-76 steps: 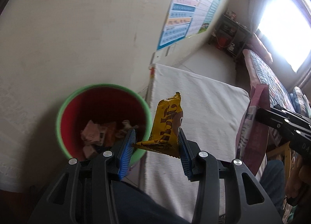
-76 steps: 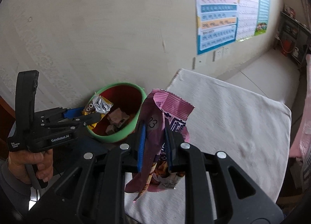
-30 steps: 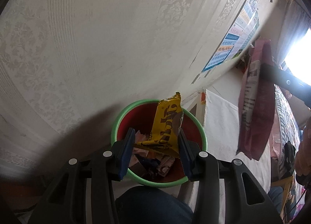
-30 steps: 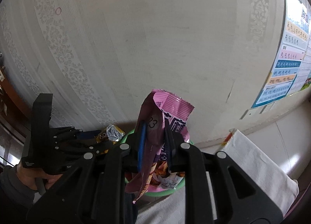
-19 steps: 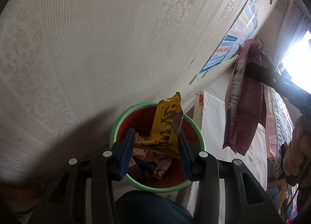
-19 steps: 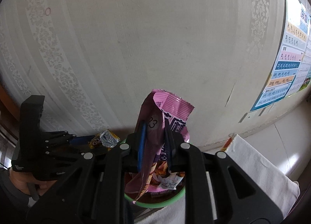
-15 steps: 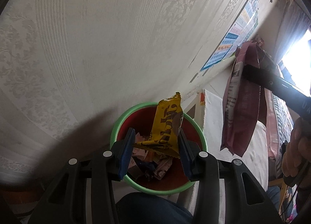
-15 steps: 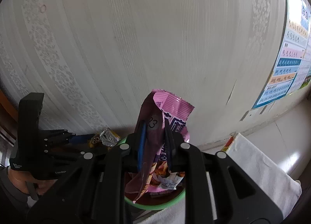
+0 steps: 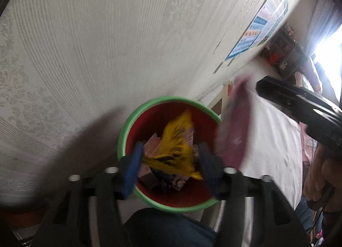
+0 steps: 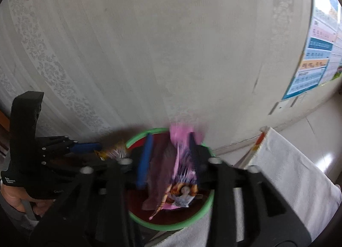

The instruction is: Collect trash

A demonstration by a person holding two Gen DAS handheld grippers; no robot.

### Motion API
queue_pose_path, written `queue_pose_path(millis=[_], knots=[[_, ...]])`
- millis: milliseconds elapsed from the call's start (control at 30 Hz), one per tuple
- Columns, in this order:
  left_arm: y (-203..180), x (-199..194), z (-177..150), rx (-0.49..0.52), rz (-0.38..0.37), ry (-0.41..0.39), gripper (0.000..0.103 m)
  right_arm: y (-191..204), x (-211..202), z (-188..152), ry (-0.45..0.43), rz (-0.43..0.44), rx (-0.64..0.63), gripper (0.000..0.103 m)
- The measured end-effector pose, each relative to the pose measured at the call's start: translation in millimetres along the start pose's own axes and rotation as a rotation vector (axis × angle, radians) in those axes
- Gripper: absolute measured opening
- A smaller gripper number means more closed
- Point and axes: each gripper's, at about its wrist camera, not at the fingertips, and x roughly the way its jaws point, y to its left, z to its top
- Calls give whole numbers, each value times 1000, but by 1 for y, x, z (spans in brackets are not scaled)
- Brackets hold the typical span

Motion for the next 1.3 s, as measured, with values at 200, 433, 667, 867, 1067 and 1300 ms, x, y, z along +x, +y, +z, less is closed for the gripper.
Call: queue_pose_path(millis=[200,433,667,867,1067,1300], knots=[[-1,-8,-1,2,26,-22,90,-7,-20,-3,-21,7,46,83],[-22,-29,-6,17,12,-76,95,-15,-63,-15,-63,-72,88,94],[-72,-55,-25,44,-70,-137,95,-44,-128,-67,-104,-177,212,97],[-134,-59,-58,119,-123,-159,95,-78,-182,-129,-133,-291,308,98],[-199,-51,-101,247,-134,-154,95,-97,-216,-203,-113,-399,357,98],[-248,-37,-153,341,-147,-163,95,-116,-233,-283,-111,-500,471,98]])
